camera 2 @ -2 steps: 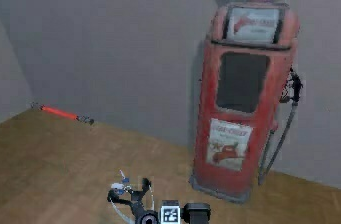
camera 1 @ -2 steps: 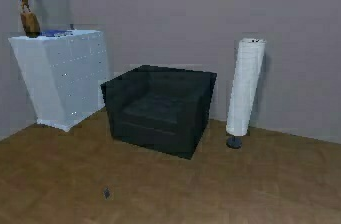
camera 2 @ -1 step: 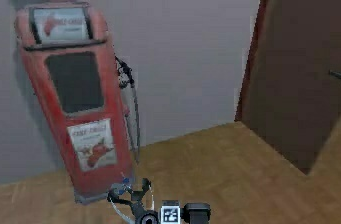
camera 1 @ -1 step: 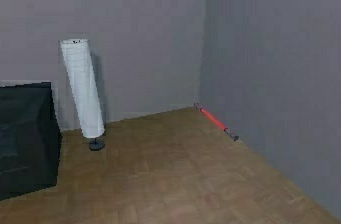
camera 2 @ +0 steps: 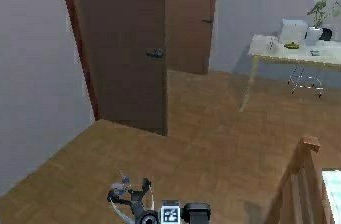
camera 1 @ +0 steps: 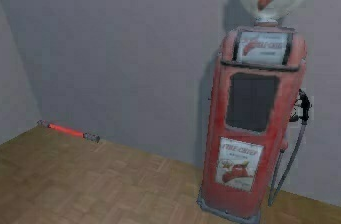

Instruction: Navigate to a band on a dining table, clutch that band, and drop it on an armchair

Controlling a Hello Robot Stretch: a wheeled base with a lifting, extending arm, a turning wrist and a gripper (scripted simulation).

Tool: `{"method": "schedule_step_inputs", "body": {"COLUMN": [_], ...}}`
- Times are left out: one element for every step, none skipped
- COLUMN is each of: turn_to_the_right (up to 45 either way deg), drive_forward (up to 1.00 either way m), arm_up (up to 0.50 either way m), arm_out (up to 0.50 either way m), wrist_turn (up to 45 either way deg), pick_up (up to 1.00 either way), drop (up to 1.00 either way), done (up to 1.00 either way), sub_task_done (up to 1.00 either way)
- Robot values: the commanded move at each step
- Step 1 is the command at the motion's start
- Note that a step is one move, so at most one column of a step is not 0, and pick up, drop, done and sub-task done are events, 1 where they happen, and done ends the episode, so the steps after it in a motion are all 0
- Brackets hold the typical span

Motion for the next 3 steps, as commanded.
{"method": "schedule_step_inputs", "body": {"turn_to_the_right": [21.0,0.0,-45.0], "drive_forward": [0.0,0.1,0.0], "arm_up": [0.0,0.0,0.0], "arm_out": [0.0,0.0,0.0], "wrist_turn": [0.0,0.0,0.0], "pick_up": [0.0,0.0,0.0], "drop": [0.0,0.0,0.0], "done": [0.0,0.0,0.0], "sub_task_done": [0.0,0.0,0.0]}}
